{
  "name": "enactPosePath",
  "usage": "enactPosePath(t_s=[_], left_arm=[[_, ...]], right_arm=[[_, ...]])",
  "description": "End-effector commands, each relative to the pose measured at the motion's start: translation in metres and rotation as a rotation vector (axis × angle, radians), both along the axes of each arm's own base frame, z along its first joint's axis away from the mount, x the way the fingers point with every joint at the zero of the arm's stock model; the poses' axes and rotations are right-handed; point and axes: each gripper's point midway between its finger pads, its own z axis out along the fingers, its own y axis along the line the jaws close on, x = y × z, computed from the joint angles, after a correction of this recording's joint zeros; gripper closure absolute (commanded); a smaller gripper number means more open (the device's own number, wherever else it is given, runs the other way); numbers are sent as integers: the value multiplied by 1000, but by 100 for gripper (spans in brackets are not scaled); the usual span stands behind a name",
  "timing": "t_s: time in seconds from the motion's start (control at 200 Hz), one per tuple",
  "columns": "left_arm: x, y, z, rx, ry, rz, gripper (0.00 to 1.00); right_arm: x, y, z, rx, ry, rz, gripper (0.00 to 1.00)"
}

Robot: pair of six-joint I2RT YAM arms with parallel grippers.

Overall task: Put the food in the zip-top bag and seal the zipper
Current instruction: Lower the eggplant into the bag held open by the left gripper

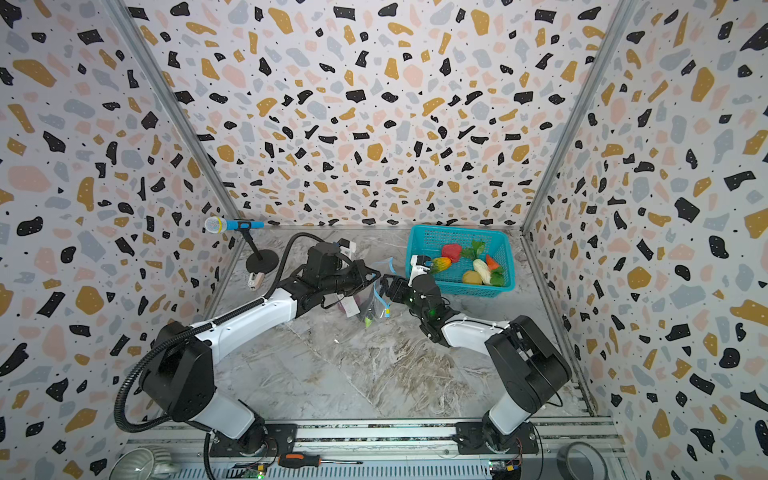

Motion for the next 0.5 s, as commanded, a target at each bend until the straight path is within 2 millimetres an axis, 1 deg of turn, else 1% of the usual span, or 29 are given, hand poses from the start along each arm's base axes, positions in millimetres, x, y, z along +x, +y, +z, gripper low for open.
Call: enactPosePath(t_s=[0.0, 0.04, 0.125, 0.27, 0.365, 0.42, 0.496], left_arm=[[0, -1, 17, -25, -45, -18, 100], [0, -1, 17, -25, -45, -18, 100], [-1, 1, 18, -24, -48, -13, 100], [-1, 3, 17, -20, -52, -6, 100], [1, 5, 16, -18, -52, -3, 100], [1, 5, 16, -21, -53, -4, 100], [1, 5, 17, -24, -54, -5, 100]], right_arm=[[3, -3, 36, -24, -24, 15, 38], [5, -9, 35, -52, 16, 4, 38], [1, -24, 21, -89, 132, -13, 38], [-9, -47, -4, -38, 288, -13, 38], [-13, -49, -11, 0, 336, 14, 38], [-16, -45, -13, 11, 350, 42, 39], [-18, -38, -21, 24, 377, 76, 39]])
